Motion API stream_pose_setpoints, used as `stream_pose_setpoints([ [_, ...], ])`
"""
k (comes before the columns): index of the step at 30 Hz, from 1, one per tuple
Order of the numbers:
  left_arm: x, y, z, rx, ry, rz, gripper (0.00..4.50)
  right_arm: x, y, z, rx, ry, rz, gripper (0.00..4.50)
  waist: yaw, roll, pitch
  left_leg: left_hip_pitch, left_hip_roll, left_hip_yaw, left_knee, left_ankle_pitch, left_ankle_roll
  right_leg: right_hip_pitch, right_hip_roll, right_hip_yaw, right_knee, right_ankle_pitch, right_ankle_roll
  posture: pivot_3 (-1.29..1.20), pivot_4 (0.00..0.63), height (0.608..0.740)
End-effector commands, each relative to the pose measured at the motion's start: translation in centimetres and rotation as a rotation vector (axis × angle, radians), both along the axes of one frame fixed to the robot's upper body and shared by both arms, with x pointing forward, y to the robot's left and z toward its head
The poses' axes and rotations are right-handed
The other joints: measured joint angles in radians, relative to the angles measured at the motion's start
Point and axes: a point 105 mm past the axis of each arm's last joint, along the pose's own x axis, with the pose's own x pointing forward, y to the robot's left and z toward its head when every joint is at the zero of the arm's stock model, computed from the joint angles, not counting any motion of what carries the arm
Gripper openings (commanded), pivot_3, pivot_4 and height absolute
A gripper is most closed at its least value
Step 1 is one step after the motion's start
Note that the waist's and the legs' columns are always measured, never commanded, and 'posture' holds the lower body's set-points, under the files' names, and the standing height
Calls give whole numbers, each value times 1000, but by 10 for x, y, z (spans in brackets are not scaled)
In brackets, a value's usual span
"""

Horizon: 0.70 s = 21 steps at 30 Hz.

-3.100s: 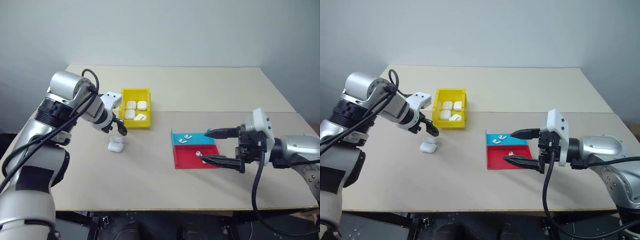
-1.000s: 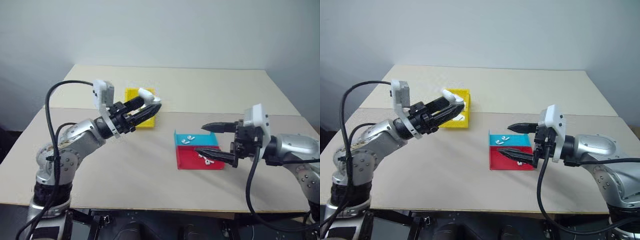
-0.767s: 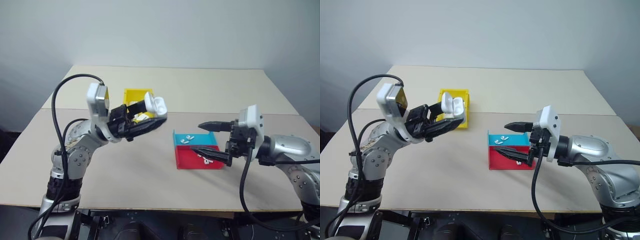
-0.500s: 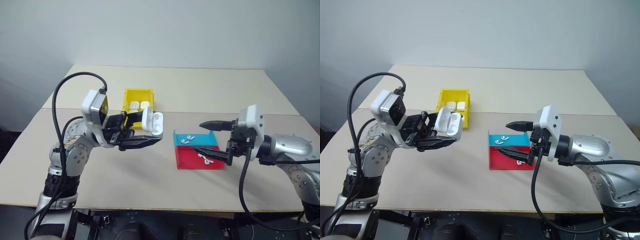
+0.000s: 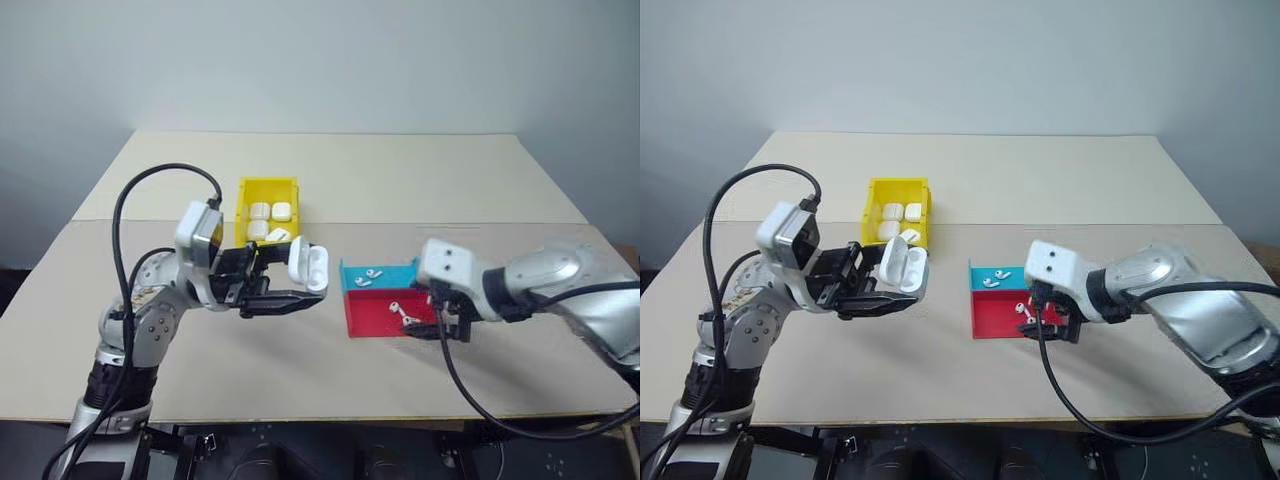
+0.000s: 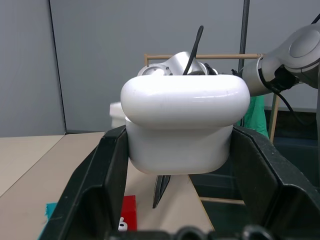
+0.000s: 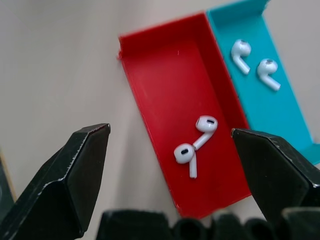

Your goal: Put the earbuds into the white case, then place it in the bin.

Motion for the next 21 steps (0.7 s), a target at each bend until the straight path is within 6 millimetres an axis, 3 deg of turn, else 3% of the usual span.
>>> stream_pose_setpoints([
  [1,-5,-6,5,-11,-39,18,2776,11,-2,-5,-70,-36,-15,4319,1,0,0,0,0,0,0,0,0,0,0,0,0,0,0,0,150,740],
  [6,-1,-7,4,-11,-36,92,2776,21,-5,-11,-92,-47,-48,2941,2,0,0,-1,0,0,0,0,0,-1,0,0,0,0,0,0,150,740],
  [21,-9,-11,1,-9,-8,95,2776,29,-6,-32,-125,2,-38,2941,2,0,0,-1,0,0,0,0,0,-1,0,0,0,0,0,0,150,740],
])
